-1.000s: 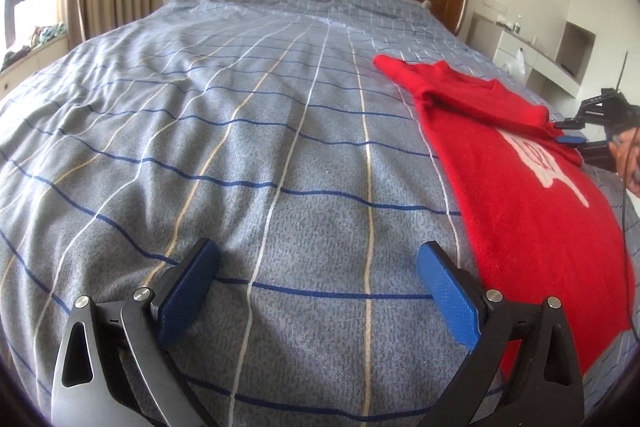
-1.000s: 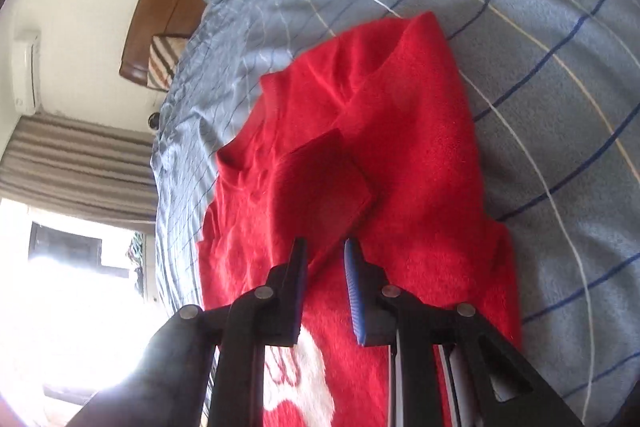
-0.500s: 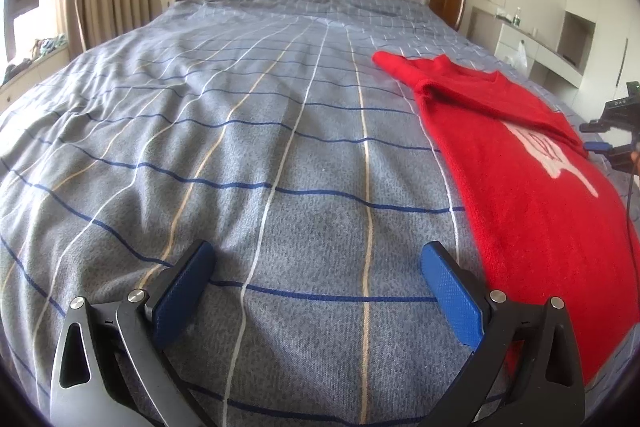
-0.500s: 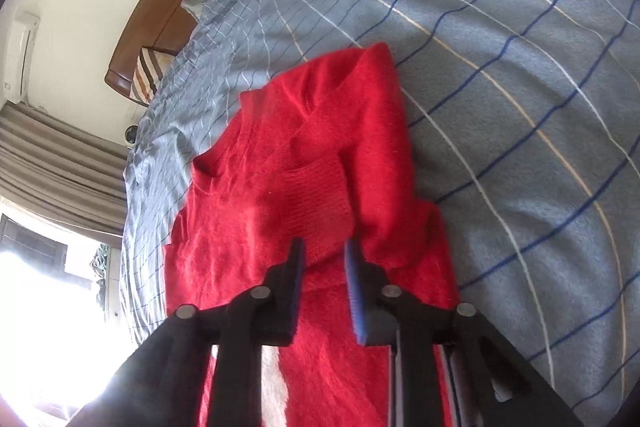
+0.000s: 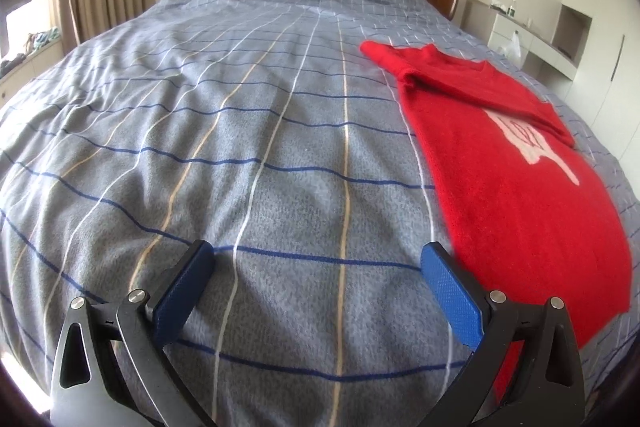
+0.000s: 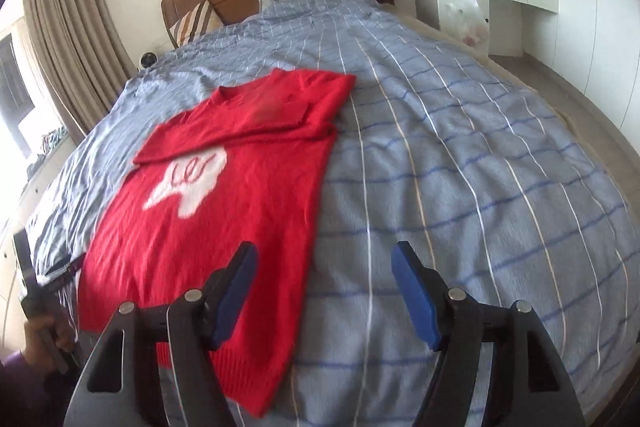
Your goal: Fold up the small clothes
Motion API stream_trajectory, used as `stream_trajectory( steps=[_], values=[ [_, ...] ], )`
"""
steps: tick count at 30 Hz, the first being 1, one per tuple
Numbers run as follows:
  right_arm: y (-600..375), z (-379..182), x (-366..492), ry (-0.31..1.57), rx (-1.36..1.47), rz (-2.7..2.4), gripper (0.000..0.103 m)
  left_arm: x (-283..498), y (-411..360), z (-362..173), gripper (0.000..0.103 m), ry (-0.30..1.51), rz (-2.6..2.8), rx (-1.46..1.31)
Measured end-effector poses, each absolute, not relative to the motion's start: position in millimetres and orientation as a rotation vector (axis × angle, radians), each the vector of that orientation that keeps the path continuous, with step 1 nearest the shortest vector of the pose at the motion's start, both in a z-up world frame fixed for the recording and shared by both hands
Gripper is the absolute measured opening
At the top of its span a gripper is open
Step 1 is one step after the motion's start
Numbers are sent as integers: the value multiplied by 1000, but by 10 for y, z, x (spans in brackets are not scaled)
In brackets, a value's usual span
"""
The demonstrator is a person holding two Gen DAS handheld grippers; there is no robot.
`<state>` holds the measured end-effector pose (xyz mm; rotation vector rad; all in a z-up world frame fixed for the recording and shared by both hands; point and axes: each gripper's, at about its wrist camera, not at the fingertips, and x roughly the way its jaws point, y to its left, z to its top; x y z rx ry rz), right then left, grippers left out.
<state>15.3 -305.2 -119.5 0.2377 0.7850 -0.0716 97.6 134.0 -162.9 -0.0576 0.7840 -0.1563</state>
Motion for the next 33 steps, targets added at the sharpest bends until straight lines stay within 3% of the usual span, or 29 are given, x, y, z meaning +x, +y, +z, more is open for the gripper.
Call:
stream_trajectory(
  steps=[9,15,22,28,29,33],
  values=[
    [-3039,-1431,-604,786,280,-109,69,658,1317,-1479,102,827,-242,-127],
    [-3020,-1304,-638,759,266,-78,69,571,1276,-1486,102,907,-276,-150],
    [-3026,-1506,-644,941,356,85,69,425,1078,-1576,102,955,-354,-126],
    [-2847,-1597,-437,950,402,199,69,430,1029,-1585,101,972,-410,-170],
    [-2850,-1646,-364,961,429,205,69,432,1031,-1576,99,978,-422,-191],
    [-2839,-1830,-174,1007,516,237,54,426,979,-1557,76,1016,-447,-218]
  ],
)
